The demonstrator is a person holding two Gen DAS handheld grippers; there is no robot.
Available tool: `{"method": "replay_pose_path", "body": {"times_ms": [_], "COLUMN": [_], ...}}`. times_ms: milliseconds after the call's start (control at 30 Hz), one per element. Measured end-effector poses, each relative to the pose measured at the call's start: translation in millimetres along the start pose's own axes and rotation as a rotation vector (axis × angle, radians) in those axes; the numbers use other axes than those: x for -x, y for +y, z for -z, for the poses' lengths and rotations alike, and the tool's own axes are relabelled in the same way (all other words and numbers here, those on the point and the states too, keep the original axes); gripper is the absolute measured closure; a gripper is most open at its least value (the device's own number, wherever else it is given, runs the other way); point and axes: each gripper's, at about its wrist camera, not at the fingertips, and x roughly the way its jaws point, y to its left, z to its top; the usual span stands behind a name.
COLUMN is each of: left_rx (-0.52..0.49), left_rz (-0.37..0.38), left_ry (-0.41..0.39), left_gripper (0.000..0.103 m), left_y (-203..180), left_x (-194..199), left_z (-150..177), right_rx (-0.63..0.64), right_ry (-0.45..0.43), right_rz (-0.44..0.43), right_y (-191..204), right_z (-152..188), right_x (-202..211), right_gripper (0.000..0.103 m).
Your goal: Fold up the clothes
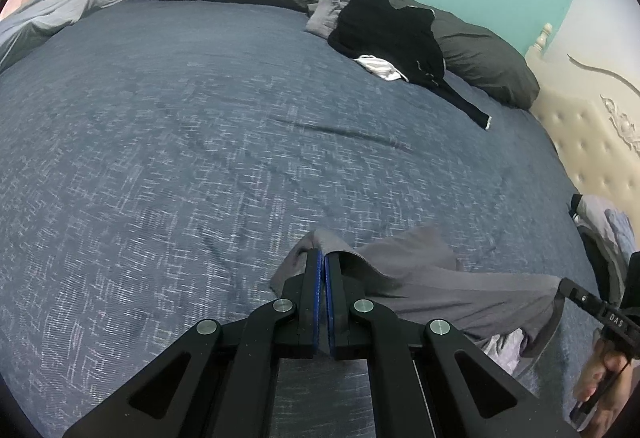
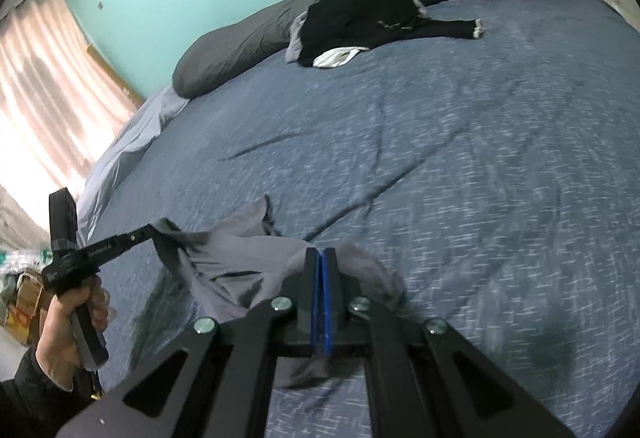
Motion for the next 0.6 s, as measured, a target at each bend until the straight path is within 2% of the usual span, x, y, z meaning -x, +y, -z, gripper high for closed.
{"method": "replay_pose_path", "body": {"times_ms": [267, 600], "left_rx": [-0.036, -0.068], "left_rz": [0.02, 0.025], "left_ry": [0.029, 0.056], "left_gripper": [0.097, 0.071], "left_y": [-21, -37], "left_x": [-13, -23], "left_z": [1, 5], "right_rx": [-0.065, -0.135], "right_ry": [-0.054, -0.079], "right_rz": [0.039, 0.091], "right_y": [-34, -64], "right_z": [-8, -9], "right_x": [18, 29], "right_gripper": [0.102, 0.102]}}
